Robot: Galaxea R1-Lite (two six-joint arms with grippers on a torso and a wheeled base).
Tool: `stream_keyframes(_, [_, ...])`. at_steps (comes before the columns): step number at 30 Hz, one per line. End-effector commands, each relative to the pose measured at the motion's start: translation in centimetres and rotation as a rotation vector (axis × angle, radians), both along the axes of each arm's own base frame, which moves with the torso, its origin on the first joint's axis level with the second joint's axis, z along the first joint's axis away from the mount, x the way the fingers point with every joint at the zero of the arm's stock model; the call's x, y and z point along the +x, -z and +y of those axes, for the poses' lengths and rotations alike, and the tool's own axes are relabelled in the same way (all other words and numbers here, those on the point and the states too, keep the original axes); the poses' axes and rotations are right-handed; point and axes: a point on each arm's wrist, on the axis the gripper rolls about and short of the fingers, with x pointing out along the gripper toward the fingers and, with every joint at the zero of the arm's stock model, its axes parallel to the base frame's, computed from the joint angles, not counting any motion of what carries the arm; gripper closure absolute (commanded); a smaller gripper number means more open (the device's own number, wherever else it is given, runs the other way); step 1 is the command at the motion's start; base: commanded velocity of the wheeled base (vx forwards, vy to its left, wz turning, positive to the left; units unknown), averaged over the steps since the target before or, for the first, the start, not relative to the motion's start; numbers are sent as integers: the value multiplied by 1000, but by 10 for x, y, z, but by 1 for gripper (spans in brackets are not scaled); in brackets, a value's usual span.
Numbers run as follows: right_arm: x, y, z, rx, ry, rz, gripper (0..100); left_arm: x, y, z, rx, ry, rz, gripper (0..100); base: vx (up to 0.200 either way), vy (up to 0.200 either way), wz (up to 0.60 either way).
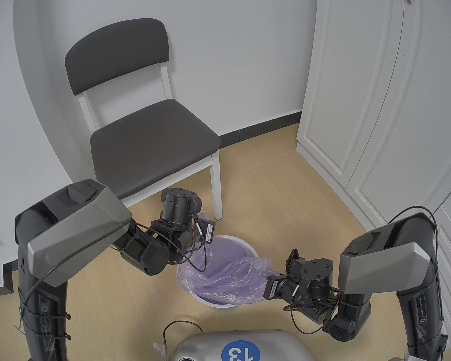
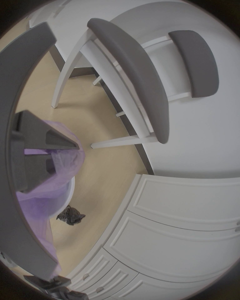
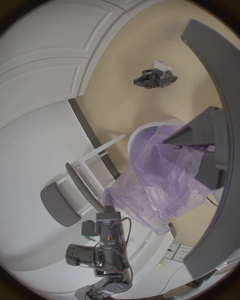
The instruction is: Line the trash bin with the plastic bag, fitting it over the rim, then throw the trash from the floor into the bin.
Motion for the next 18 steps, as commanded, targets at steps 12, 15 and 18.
stream_keyframes(12, [37,8,-2,47,71,-60,100,10,11,88,-65,-248,73,100,0,0,0])
stream_keyframes(15, [46,6,-3,50,92,-68,100,-11,2,96,-71,-257,94,100,0,0,0])
stream_keyframes(18, [54,1,-4,48,110,-64,100,-26,-3,97,-92,-256,115,100,0,0,0])
